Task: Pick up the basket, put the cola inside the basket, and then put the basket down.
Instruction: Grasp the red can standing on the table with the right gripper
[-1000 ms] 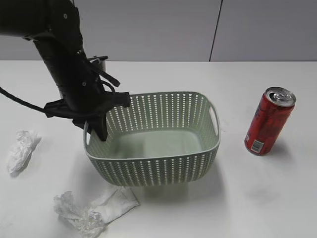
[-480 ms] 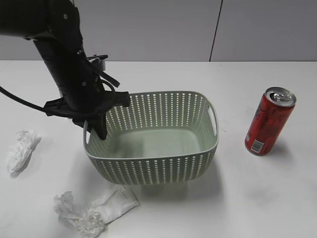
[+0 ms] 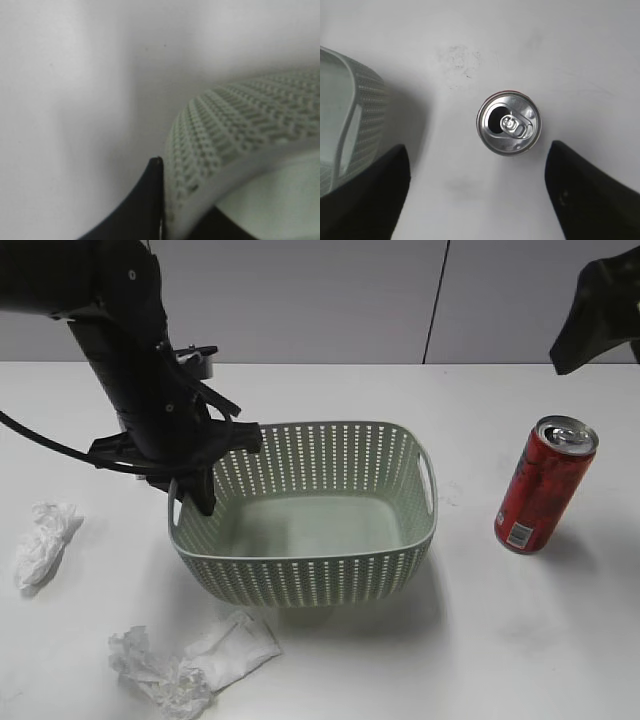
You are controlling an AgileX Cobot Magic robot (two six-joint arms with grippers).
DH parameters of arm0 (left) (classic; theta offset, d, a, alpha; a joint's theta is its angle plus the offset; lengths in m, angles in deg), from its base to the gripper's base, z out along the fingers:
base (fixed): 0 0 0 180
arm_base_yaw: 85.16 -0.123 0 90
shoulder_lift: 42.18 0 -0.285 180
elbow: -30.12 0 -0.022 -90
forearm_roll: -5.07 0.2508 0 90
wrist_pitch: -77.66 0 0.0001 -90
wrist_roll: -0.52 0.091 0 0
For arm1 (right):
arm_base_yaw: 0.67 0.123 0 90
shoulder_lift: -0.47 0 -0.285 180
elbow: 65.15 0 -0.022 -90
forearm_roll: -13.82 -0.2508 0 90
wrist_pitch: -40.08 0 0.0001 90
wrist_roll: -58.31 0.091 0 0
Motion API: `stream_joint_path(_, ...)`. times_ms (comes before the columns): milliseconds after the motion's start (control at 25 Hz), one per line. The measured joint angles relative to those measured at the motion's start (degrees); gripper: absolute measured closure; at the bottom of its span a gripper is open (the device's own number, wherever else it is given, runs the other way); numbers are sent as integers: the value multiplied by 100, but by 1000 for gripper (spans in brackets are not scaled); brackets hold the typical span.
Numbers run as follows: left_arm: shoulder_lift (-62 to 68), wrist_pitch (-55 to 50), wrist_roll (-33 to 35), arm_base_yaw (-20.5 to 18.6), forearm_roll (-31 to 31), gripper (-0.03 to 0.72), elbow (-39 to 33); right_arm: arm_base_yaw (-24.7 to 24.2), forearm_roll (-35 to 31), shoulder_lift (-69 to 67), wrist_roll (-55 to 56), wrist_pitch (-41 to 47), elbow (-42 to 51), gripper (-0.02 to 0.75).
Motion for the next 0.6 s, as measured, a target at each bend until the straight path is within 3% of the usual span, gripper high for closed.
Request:
stream_joint_path(240,0,9,0,0,0,692,0,14,447,-787,289,26,-116,98)
stream_joint_path(600,0,43,1,0,6,692,0,-211,238,-1453,420,-24,-116,98)
